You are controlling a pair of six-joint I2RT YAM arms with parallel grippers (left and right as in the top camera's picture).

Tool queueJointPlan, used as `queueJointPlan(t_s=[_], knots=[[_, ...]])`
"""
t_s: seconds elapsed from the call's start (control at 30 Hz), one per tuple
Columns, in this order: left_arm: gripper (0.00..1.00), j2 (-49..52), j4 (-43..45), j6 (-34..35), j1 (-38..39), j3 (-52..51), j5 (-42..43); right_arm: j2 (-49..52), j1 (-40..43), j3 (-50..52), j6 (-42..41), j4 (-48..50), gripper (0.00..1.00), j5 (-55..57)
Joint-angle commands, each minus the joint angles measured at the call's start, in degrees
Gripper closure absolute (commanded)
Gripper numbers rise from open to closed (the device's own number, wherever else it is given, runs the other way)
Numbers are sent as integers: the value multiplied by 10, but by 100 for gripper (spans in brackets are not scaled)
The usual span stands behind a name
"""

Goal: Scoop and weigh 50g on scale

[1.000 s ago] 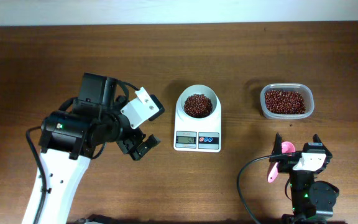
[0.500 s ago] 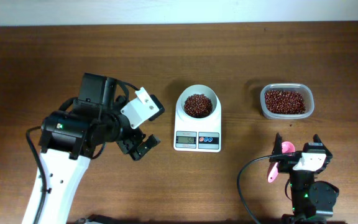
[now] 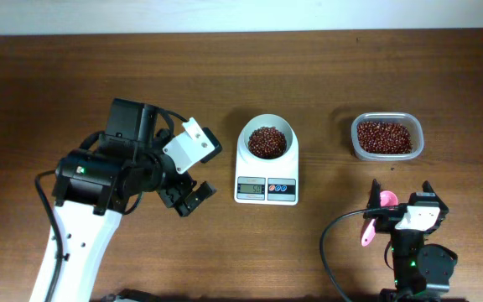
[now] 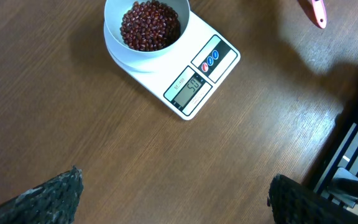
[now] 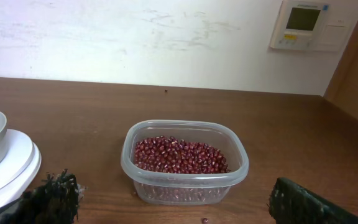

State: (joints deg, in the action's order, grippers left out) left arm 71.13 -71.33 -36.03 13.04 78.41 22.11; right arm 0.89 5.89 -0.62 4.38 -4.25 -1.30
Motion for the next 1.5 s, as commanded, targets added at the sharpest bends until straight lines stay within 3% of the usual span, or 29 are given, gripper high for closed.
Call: queueJointPlan(t_s=[0.0, 0.33, 0.73, 0.93, 1.07, 1.2, 1.27, 1.47], knots=[[1, -2, 1, -9, -3, -1, 6, -7, -4, 3, -1, -3, 1, 5], [1, -2, 9, -9, -3, -36, 13, -7, -4, 3, -1, -3, 1, 5], [1, -85, 40, -8, 9, -36, 11, -7, -4, 3, -1, -3, 1, 5], [1, -93, 89, -6, 12, -49, 16, -7, -4, 3, -1, -3, 1, 5], [1, -137, 160, -5, 12, -119, 50, -7, -4, 3, -1, -3, 1, 5], [1, -227, 275, 114, 12, -257, 49, -7, -4, 3, -1, -3, 1, 5], [1, -281, 338, 205, 8, -336, 12, -7, -4, 3, -1, -3, 1, 5], [1, -381, 433, 249, -16, -463, -7, -7, -4, 3, -1, -3, 1, 5]])
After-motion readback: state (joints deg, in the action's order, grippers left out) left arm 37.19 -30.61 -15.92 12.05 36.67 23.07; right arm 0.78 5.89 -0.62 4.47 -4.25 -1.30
